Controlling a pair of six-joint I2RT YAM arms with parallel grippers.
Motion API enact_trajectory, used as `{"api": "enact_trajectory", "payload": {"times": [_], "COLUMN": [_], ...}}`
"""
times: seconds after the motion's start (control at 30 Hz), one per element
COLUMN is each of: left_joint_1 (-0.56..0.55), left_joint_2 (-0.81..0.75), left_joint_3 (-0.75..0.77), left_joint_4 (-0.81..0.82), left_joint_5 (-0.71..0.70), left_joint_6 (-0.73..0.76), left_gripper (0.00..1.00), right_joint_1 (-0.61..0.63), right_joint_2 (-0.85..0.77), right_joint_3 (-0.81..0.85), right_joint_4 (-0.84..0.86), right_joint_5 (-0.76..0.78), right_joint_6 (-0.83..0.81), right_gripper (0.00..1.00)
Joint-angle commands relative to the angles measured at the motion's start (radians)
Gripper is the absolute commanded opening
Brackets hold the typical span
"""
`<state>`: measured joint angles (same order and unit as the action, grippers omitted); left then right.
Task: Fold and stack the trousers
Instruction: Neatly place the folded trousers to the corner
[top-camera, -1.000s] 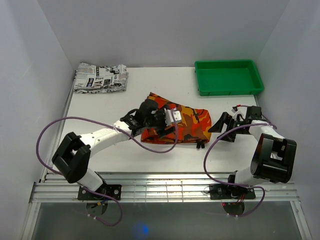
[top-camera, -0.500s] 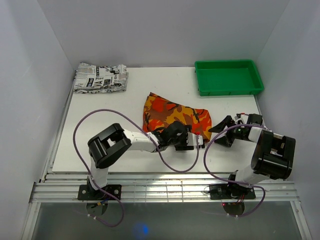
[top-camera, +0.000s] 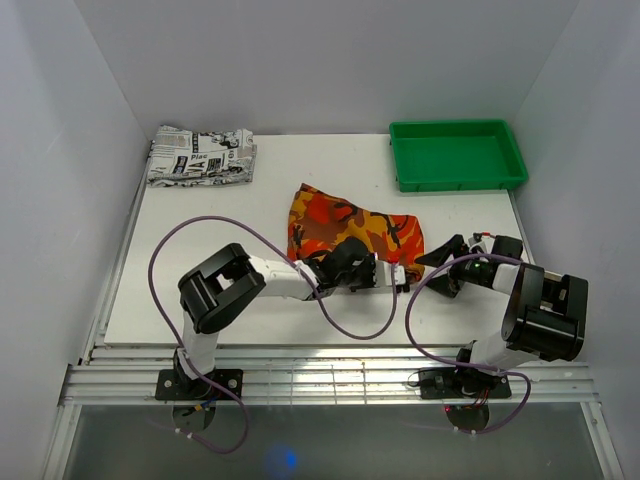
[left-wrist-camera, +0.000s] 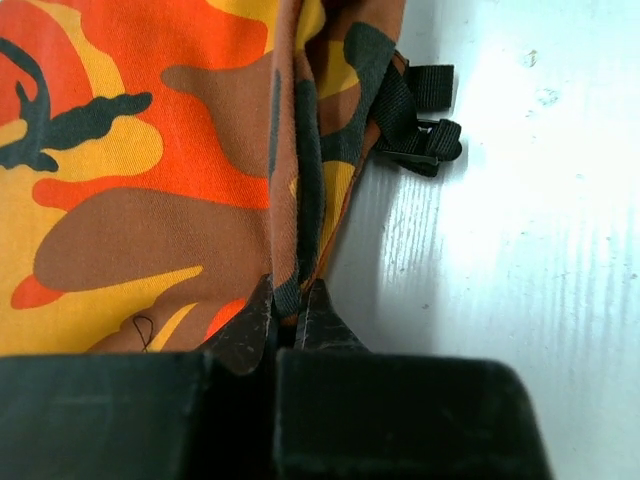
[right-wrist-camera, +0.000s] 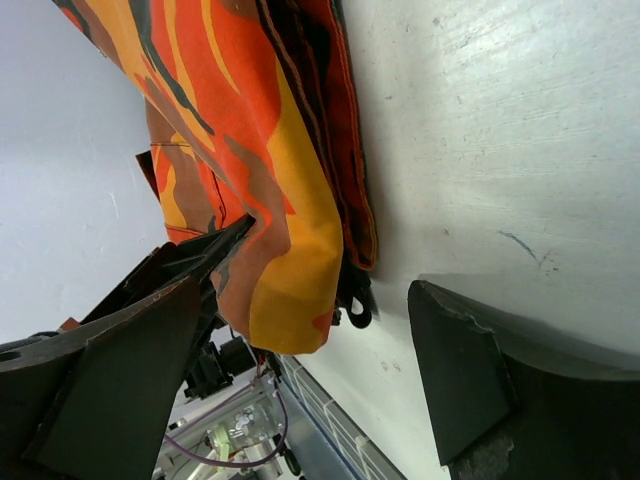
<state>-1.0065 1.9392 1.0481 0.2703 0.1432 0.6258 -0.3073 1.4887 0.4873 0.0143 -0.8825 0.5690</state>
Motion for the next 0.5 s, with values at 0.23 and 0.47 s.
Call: {"api": "enact_trajectory", "payload": {"times": [0.23, 0.47], "left_joint_1": [0.092, 0.111], "left_joint_2": [-0.02, -0.02], "left_joint_3": [0.151, 0.171], "left_joint_4": [-0.201, -0.2], "left_joint_5": [0.26, 0.303], "left_joint_6": [-0.205, -0.245], "left_gripper": [0.0, 0.0], "right_joint_1": [0.065, 0.099], "right_joint_2": [0.002, 0.036], "right_joint_3": [-0.055, -0.052], "right_joint_4": [0.157, 0.216], "right_joint_5": [0.028, 0.057], "right_joint_6": [0.103, 0.157], "right_gripper": [0.9, 0.9]}}
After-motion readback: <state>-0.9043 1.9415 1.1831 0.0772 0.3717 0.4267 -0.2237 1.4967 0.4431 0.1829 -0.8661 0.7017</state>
